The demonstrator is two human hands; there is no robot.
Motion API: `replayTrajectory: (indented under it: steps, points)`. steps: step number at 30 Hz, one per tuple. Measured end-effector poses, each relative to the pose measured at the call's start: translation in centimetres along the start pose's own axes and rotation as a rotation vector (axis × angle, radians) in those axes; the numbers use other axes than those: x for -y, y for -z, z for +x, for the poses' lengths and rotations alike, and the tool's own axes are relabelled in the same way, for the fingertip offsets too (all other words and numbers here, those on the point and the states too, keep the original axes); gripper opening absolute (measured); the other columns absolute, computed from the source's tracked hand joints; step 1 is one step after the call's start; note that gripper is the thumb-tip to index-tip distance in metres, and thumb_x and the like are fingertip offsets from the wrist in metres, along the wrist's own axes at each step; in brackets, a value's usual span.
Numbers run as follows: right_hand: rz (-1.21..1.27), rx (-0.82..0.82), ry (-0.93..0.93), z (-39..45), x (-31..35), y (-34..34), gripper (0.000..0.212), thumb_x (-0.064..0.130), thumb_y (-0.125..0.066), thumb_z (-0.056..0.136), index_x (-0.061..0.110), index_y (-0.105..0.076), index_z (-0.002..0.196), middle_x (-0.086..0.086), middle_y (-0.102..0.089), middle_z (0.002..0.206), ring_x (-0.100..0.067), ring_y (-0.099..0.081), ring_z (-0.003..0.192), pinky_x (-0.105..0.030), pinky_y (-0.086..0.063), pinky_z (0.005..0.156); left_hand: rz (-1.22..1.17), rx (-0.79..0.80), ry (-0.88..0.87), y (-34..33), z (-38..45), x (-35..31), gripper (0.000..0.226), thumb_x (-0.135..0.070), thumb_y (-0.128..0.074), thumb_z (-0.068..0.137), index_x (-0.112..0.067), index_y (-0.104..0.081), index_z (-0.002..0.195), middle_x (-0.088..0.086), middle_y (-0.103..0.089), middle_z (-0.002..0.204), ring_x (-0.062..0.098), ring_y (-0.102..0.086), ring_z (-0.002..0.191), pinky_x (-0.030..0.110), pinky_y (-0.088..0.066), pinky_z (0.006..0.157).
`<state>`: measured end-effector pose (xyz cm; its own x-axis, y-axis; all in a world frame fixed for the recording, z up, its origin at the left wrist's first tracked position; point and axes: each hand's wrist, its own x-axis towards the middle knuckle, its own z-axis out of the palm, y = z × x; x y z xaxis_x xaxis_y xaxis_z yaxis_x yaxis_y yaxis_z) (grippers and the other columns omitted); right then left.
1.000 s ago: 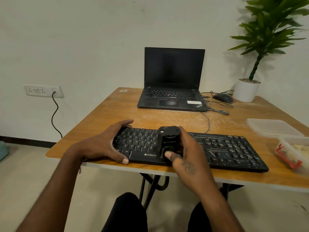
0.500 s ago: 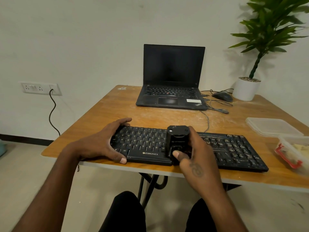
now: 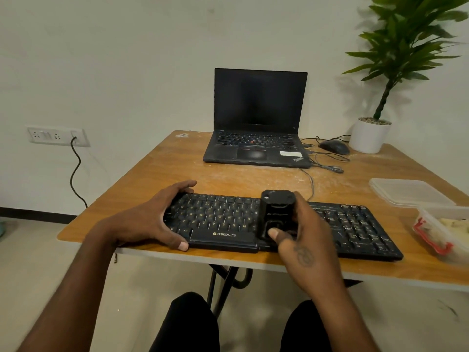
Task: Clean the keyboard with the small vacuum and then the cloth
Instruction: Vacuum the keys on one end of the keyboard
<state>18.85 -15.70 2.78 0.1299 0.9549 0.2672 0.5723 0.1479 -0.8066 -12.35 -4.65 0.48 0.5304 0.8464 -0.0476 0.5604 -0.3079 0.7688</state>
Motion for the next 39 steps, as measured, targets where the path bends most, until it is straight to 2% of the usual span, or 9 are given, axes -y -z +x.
replayTrajectory:
  steps: [3, 8, 12, 18, 23, 30, 34, 37, 39]
  points:
    - [0.036, 0.039, -0.002, 0.2, 0.0, -0.6, 0.063, 0.008, -0.072, 0.084, 0.035, -0.049, 0.137, 0.007, -0.065, 0.128, -0.014, -0.058, 0.124, -0.046, -0.051, 0.1, -0.006, -0.001, 0.0, 0.0, 0.0, 0.0, 0.13, -0.053, -0.099, 0.052, -0.066, -0.018, 0.152, -0.026, -0.033, 0.154, -0.009, -0.044, 0.133, 0.019, -0.047, 0.104]
    - [0.104, -0.015, -0.031, 0.3, -0.9, 3.0, 0.056, -0.002, -0.07, 0.084, 0.047, -0.054, 0.108, 0.032, -0.067, 0.092, 0.02, -0.057, 0.089, -0.018, -0.04, 0.073, -0.001, 0.0, 0.006, 0.0, 0.0, 0.0, 0.13, -0.056, -0.097, 0.051, -0.067, -0.016, 0.152, -0.026, -0.031, 0.155, -0.007, -0.042, 0.134, 0.017, -0.046, 0.101]
    - [0.036, -0.088, -0.025, 0.7, -0.6, 2.6, 0.053, 0.0, -0.069, 0.085, 0.042, -0.052, 0.112, 0.028, -0.059, 0.094, 0.012, -0.054, 0.091, -0.016, -0.036, 0.065, -0.006, 0.005, -0.001, 0.0, 0.1, 0.1, 0.13, -0.052, -0.098, 0.054, -0.066, -0.016, 0.153, -0.024, -0.032, 0.155, -0.004, -0.043, 0.136, 0.018, -0.048, 0.102]
    - [0.014, 0.031, 0.061, 1.2, 0.7, -1.8, 0.055, 0.001, -0.068, 0.085, 0.035, -0.053, 0.126, 0.018, -0.067, 0.106, 0.003, -0.062, 0.099, -0.014, -0.046, 0.068, -0.017, -0.009, 0.003, -0.1, -0.2, -0.2, 0.129, -0.053, -0.099, 0.051, -0.069, -0.018, 0.151, -0.026, -0.033, 0.154, -0.008, -0.043, 0.134, 0.021, -0.046, 0.105]
    - [0.12, 0.022, -0.007, 1.5, -0.1, 0.7, 0.059, 0.0, -0.069, 0.084, 0.052, -0.052, 0.106, 0.027, -0.065, 0.099, 0.015, -0.057, 0.092, -0.019, -0.04, 0.071, -0.011, -0.003, 0.007, 0.0, -0.2, -0.3, 0.129, -0.052, -0.099, 0.052, -0.07, -0.017, 0.15, -0.028, -0.032, 0.154, -0.01, -0.043, 0.133, 0.02, -0.046, 0.104]
    - [0.01, -0.073, -0.017, 1.4, 0.0, 1.6, 0.051, 0.002, -0.069, 0.084, 0.041, -0.053, 0.113, 0.025, -0.062, 0.095, 0.01, -0.054, 0.089, -0.018, -0.037, 0.064, -0.004, 0.0, 0.009, 0.0, -0.1, -0.2, 0.129, -0.049, -0.099, 0.054, -0.069, -0.016, 0.151, -0.027, -0.032, 0.154, -0.005, -0.043, 0.135, 0.021, -0.046, 0.105]
    - [-0.022, -0.008, 0.052, 1.6, 1.2, -1.6, 0.053, 0.001, -0.068, 0.083, 0.036, -0.053, 0.121, 0.016, -0.066, 0.103, -0.004, -0.062, 0.093, -0.017, -0.043, 0.062, 0.003, -0.005, 0.008, -0.1, -0.1, -0.2, 0.13, -0.053, -0.099, 0.052, -0.069, -0.016, 0.151, -0.025, -0.032, 0.155, -0.002, -0.042, 0.138, 0.025, -0.044, 0.109]
    - [0.013, 0.072, 0.09, 2.0, 1.8, -2.9, 0.05, 0.003, -0.069, 0.084, 0.034, -0.054, 0.12, 0.016, -0.067, 0.101, 0.006, -0.06, 0.091, -0.009, -0.042, 0.063, -0.002, -0.003, 0.013, -0.1, -0.2, -0.3, 0.13, -0.053, -0.098, 0.051, -0.069, -0.017, 0.15, -0.026, -0.032, 0.154, -0.005, -0.043, 0.135, 0.02, -0.045, 0.105]
    - [0.086, 0.093, 0.054, 2.2, 1.5, -2.1, 0.051, 0.002, -0.068, 0.084, 0.038, -0.056, 0.118, 0.018, -0.067, 0.104, 0.007, -0.06, 0.095, -0.015, -0.045, 0.071, -0.006, -0.006, 0.012, -0.1, -0.2, -0.4, 0.129, -0.054, -0.099, 0.05, -0.07, -0.017, 0.15, -0.027, -0.033, 0.153, -0.008, -0.043, 0.133, 0.018, -0.045, 0.104]
